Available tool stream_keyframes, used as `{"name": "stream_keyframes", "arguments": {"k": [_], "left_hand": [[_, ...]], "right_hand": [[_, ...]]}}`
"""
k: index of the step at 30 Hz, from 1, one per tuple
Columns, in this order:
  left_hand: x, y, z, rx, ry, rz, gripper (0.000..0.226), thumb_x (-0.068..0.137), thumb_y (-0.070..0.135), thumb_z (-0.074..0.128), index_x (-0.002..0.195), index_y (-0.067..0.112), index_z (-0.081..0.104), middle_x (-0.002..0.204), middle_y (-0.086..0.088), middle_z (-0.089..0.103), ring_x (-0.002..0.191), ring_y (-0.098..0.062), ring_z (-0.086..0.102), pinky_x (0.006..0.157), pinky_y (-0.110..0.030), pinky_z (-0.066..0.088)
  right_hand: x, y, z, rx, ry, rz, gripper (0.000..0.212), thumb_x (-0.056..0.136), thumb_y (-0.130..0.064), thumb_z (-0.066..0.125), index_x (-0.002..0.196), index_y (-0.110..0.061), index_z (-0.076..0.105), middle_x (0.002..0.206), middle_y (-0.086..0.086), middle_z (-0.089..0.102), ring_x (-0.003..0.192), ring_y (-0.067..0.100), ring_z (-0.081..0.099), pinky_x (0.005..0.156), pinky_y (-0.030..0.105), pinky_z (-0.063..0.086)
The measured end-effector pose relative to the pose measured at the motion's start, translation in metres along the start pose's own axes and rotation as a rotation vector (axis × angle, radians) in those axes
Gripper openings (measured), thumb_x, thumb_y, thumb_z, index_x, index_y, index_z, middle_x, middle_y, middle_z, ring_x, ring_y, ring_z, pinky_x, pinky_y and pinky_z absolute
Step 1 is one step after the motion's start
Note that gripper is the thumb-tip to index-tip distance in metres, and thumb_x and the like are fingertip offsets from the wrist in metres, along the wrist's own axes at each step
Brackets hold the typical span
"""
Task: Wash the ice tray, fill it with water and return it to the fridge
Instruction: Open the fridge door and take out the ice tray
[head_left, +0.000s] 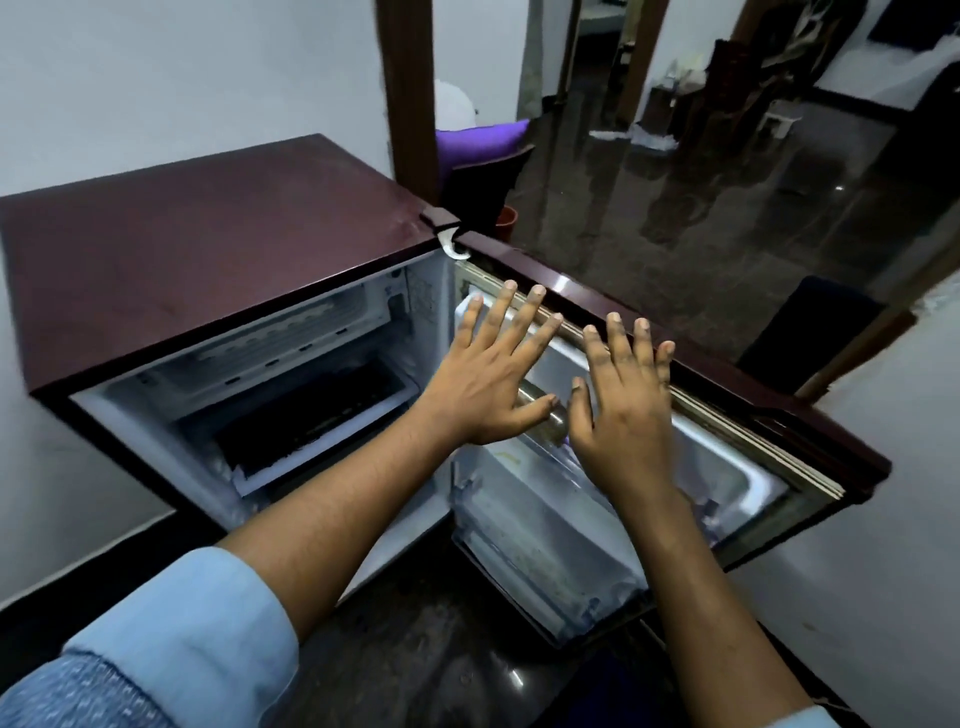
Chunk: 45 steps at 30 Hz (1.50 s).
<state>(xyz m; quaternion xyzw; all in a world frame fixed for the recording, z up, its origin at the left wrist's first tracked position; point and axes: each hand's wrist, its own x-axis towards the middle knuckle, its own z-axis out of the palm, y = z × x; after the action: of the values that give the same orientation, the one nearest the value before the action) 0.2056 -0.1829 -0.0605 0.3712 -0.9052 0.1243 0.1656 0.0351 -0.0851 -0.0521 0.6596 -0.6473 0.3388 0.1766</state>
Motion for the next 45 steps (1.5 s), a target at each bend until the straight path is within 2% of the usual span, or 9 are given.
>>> {"name": "stream_keyframes", "arguments": {"k": [6, 10, 16, 24, 30, 35, 40, 42, 45], "left_hand": [[-0.057, -0.04, -0.008, 0.075, -0.083, -0.229, 0.094, 0.098, 0.08, 0.028, 0.171, 0.025, 0.008, 0.179, -0.008, -0.008, 0.163, -0.034, -0.016, 0.127, -0.068, -0.006], [-0.097, -0.059, -0.018, 0.087, -0.122, -0.421, 0.092, 0.098, 0.08, 0.026, 0.171, 0.028, 0.006, 0.179, -0.005, -0.01, 0.163, -0.032, -0.02, 0.124, -0.071, -0.01], [-0.148, -0.075, -0.027, 0.057, -0.142, -0.649, 0.087, 0.1, 0.078, 0.027, 0.17, 0.031, 0.004, 0.178, -0.004, -0.011, 0.163, -0.031, -0.021, 0.124, -0.065, -0.021], [-0.187, -0.11, -0.001, -0.026, -0.156, -0.782, 0.085, 0.101, 0.077, 0.023, 0.17, 0.029, 0.009, 0.179, -0.003, -0.007, 0.163, -0.026, -0.02, 0.128, -0.059, -0.017], [-0.197, -0.164, 0.043, -0.07, -0.135, -0.858, 0.083, 0.102, 0.072, 0.025, 0.168, 0.022, 0.021, 0.178, -0.008, 0.005, 0.164, -0.033, -0.005, 0.129, -0.059, -0.008], [-0.194, -0.216, 0.071, -0.123, -0.089, -0.873, 0.082, 0.104, 0.066, 0.034, 0.169, 0.019, 0.018, 0.178, -0.012, 0.004, 0.164, -0.036, -0.002, 0.132, -0.059, 0.0], [-0.186, -0.248, 0.089, -0.291, 0.142, -0.955, 0.07, 0.11, 0.04, 0.05, 0.167, 0.009, 0.024, 0.173, -0.017, 0.023, 0.161, -0.034, 0.017, 0.132, -0.044, 0.018], [-0.184, -0.257, 0.099, -0.33, 0.225, -0.99, 0.069, 0.11, 0.041, 0.048, 0.168, 0.012, 0.022, 0.173, -0.014, 0.024, 0.16, -0.03, 0.02, 0.129, -0.034, 0.017], [-0.183, -0.27, 0.114, -0.325, 0.214, -1.014, 0.075, 0.109, 0.051, 0.045, 0.17, 0.019, 0.013, 0.177, -0.009, 0.016, 0.163, -0.028, 0.012, 0.131, -0.038, 0.014]], "right_hand": [[0.018, -0.036, 0.027, 0.138, -0.065, -0.15, 0.056, 0.098, -0.016, 0.056, 0.152, -0.005, 0.049, 0.163, 0.019, 0.039, 0.158, 0.036, 0.024, 0.131, 0.051, 0.008], [0.029, -0.07, 0.049, 0.274, -0.117, -0.267, 0.058, 0.097, -0.013, 0.055, 0.153, -0.003, 0.048, 0.163, 0.019, 0.039, 0.156, 0.037, 0.027, 0.13, 0.055, 0.011], [0.042, -0.124, 0.071, 0.442, -0.187, -0.342, 0.051, 0.097, -0.015, 0.055, 0.147, -0.003, 0.055, 0.159, 0.02, 0.045, 0.154, 0.038, 0.031, 0.128, 0.058, 0.016], [0.041, -0.167, 0.123, 0.552, -0.286, -0.318, 0.041, 0.099, -0.014, 0.056, 0.137, 0.0, 0.063, 0.152, 0.018, 0.055, 0.151, 0.037, 0.039, 0.127, 0.056, 0.023], [0.041, -0.187, 0.192, 0.55, -0.44, -0.318, 0.04, 0.102, -0.012, 0.057, 0.139, 0.0, 0.06, 0.151, 0.016, 0.056, 0.151, 0.036, 0.039, 0.129, 0.05, 0.022], [0.054, -0.202, 0.252, 0.576, -0.453, -0.314, 0.039, 0.1, -0.008, 0.058, 0.139, 0.001, 0.06, 0.145, 0.017, 0.06, 0.142, 0.036, 0.048, 0.12, 0.048, 0.038], [0.081, -0.212, 0.307, 0.652, -0.474, -0.211, 0.047, 0.101, -0.012, 0.056, 0.147, -0.004, 0.054, 0.149, 0.015, 0.056, 0.139, 0.03, 0.05, 0.114, 0.035, 0.042], [0.088, -0.213, 0.33, 0.722, -0.492, -0.148, 0.049, 0.104, -0.018, 0.055, 0.152, -0.008, 0.051, 0.156, 0.012, 0.052, 0.145, 0.027, 0.045, 0.12, 0.034, 0.038], [0.096, -0.214, 0.362, 0.76, -0.462, -0.127, 0.05, 0.107, -0.023, 0.053, 0.155, -0.01, 0.047, 0.159, 0.008, 0.048, 0.148, 0.024, 0.042, 0.123, 0.032, 0.033]]}}
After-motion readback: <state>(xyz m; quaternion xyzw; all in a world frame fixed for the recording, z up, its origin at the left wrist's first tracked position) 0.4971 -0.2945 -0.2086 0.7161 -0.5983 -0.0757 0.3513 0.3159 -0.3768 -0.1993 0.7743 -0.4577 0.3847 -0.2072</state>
